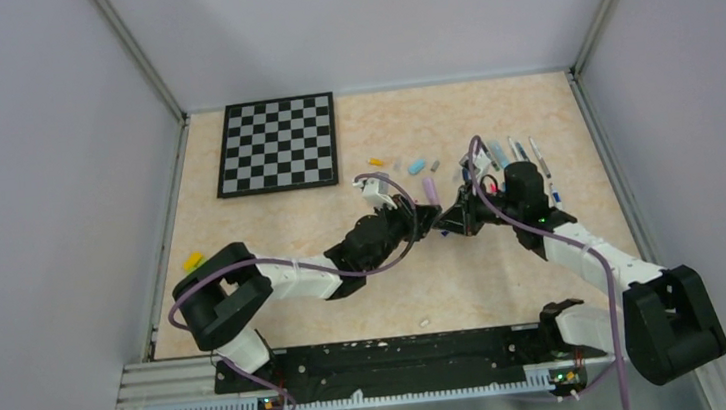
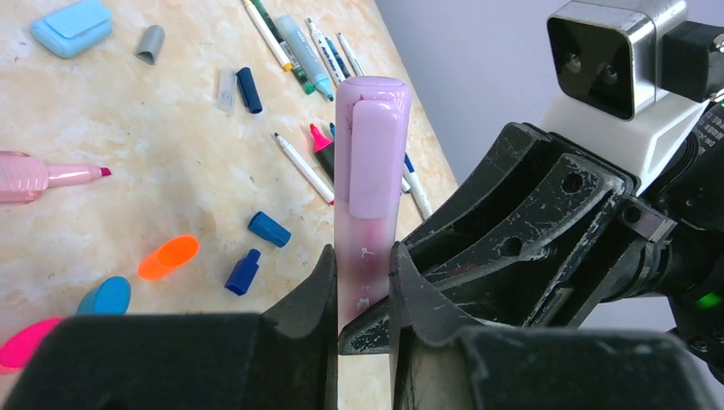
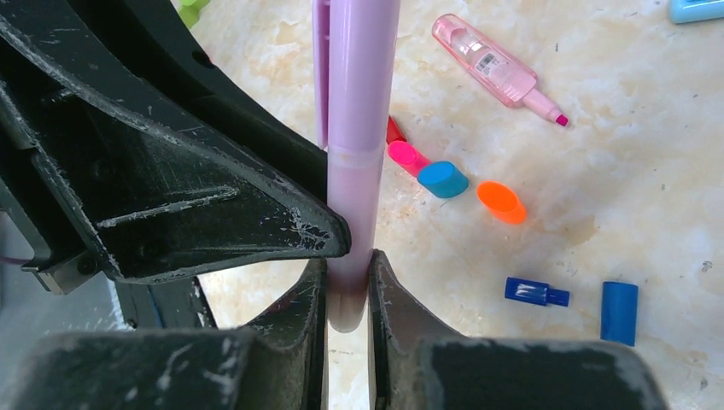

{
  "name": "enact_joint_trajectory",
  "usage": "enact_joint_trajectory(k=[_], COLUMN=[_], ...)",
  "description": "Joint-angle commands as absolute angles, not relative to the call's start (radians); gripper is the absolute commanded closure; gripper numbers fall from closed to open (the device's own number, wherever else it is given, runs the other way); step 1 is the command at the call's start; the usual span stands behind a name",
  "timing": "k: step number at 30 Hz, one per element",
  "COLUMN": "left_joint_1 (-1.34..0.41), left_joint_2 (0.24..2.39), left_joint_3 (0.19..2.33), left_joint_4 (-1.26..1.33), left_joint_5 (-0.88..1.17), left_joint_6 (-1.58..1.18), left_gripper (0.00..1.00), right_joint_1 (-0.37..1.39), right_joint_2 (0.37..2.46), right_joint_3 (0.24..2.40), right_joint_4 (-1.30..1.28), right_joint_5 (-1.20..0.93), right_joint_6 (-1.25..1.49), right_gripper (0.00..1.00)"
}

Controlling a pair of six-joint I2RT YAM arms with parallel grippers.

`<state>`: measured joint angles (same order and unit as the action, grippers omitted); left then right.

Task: Open the pen caps
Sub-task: Pick up the pen from the center of the board, then open the pen cap from the pen.

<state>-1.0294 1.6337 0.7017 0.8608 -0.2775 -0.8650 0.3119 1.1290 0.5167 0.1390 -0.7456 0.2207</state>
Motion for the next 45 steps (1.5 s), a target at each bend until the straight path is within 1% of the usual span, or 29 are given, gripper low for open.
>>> enact_joint_trajectory(k=[1, 2, 3, 6, 9, 10, 11, 14, 16, 20, 24, 29, 33, 36, 39, 40, 45], left_joint_1=[-1.055, -1.055, -1.053, -1.05, -1.045, -1.044, -1.042, -1.023, -0.994, -0.9, -0.848, -0.838, -0.838, -0.838, -0.838, -0.838, -0.838], left_joint_2=[1.58, 1.564, 1.545, 1.463, 1.356, 1.316, 1.28, 1.176, 1.123, 1.088, 1.141, 1.278, 1.388, 1.445, 1.495, 1.508, 1.56], left_joint_3=[0.697, 0.689, 0.669, 0.604, 0.533, 0.509, 0.486, 0.427, 0.404, 0.394, 0.412, 0.457, 0.487, 0.503, 0.521, 0.527, 0.552], left_joint_4=[0.953, 0.96, 0.963, 0.984, 0.961, 0.951, 0.945, 0.926, 0.908, 0.894, 0.932, 1.1, 1.239, 1.311, 1.343, 1.356, 1.398], left_joint_5=[-0.23, -0.225, -0.225, -0.219, -0.242, -0.254, -0.26, -0.222, -0.15, 0.175, 0.367, 0.509, 0.589, 0.62, 0.643, 0.653, 0.689], left_joint_6=[-0.855, -0.836, -0.815, -0.737, -0.633, -0.6, -0.567, -0.499, -0.493, -0.478, -0.516, -0.576, -0.605, -0.63, -0.644, -0.651, -0.686], left_gripper=[0.73, 0.67, 0.56, 0.33, 0.13, 0.05, 0.02, 0.01, 0.01, 0.01, 0.01, 0.01, 0.01, 0.09, 0.19, 0.23, 0.51], right_joint_1=[0.321, 0.318, 0.311, 0.281, 0.257, 0.25, 0.243, 0.23, 0.229, 0.23, 0.229, 0.242, 0.265, 0.278, 0.288, 0.29, 0.295], right_joint_2=[1.114, 1.114, 1.113, 1.111, 1.106, 1.105, 1.103, 1.104, 1.106, 1.118, 1.14, 1.169, 1.193, 1.21, 1.216, 1.22, 1.228], right_joint_3=[0.551, 0.556, 0.561, 0.584, 0.603, 0.609, 0.614, 0.636, 0.653, 0.681, 0.715, 0.731, 0.74, 0.748, 0.75, 0.75, 0.752], right_joint_4=[0.166, 0.159, 0.147, 0.087, 0.025, 0.006, -0.019, -0.105, -0.174, -0.332, -0.464, -0.574, -0.619, -0.643, -0.65, -0.65, -0.653], right_joint_5=[-0.752, -0.763, -0.772, -0.849, -0.925, -0.949, -0.972, -1.031, -1.074, -1.124, -1.199, -1.28, -1.296, -1.305, -1.307, -1.307, -1.307], right_joint_6=[0.158, 0.141, 0.121, 0.029, -0.082, -0.111, -0.133, -0.227, -0.307, -0.476, -0.616, -0.719, -0.758, -0.778, -0.782, -0.782, -0.782], right_gripper=[0.99, 1.0, 1.0, 1.0, 1.0, 1.0, 1.0, 1.0, 1.0, 1.0, 1.0, 1.0, 1.0, 1.0, 1.0, 1.0, 1.0])
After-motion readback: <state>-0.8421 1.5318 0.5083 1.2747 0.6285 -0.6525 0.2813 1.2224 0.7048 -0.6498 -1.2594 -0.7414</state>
